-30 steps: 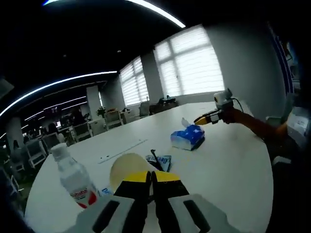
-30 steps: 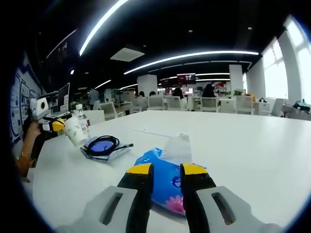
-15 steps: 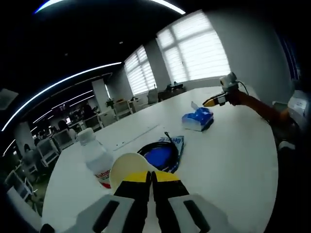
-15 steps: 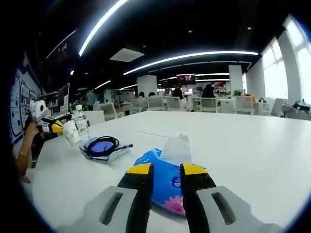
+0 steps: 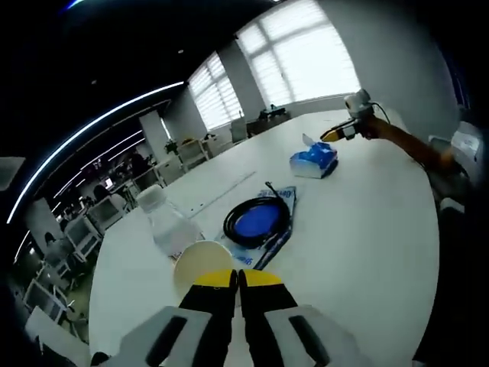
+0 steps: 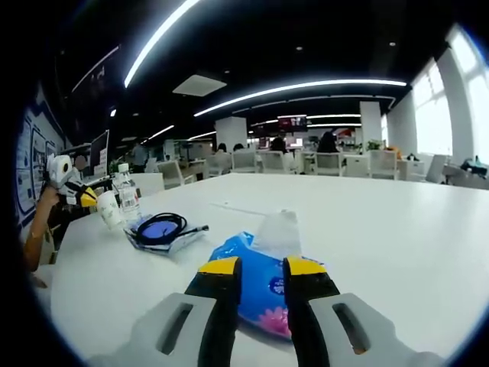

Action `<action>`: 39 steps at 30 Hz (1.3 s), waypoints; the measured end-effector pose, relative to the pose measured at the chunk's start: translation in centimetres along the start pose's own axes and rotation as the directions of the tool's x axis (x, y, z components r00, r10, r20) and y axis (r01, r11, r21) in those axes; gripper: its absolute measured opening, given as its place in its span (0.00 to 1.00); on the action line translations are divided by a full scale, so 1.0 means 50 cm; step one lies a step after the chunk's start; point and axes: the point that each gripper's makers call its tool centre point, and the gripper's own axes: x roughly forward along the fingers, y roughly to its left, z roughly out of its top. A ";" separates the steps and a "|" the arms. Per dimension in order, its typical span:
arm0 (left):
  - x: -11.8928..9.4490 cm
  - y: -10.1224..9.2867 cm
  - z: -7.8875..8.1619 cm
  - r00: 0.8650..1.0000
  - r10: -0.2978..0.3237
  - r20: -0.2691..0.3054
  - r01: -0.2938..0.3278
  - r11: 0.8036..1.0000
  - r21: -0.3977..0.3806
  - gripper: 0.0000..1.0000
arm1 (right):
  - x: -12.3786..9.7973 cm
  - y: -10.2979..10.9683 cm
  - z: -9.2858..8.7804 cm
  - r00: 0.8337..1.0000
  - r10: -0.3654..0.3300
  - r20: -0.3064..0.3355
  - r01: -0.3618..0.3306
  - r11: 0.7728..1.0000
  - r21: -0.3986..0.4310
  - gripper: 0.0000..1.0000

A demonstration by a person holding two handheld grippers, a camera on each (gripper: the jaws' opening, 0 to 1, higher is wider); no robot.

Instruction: Arrange the tabletop items into an orderly group along one side of the table until the central work area is clear of visible clutter.

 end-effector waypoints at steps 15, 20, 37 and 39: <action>0.001 0.020 -0.024 0.991 -0.021 -0.132 0.030 0.997 0.070 0.01 | 0.000 -0.001 -0.001 1.000 0.000 -0.002 0.000 1.000 -0.001 0.20; 0.006 0.020 -0.031 0.985 -0.036 -0.171 0.053 0.994 0.093 0.01 | 0.002 -0.001 -0.003 1.000 0.001 -0.006 -0.001 1.000 -0.003 0.20; 0.013 0.010 -0.061 0.962 -0.062 -0.264 0.099 0.987 0.130 0.12 | -0.002 0.003 -0.002 1.000 0.002 -0.002 -0.002 1.000 -0.006 0.20; 0.011 0.008 -0.053 0.968 -0.067 -0.243 0.099 0.988 0.120 0.13 | -0.001 0.003 -0.003 1.000 0.003 -0.004 -0.003 1.000 -0.005 0.20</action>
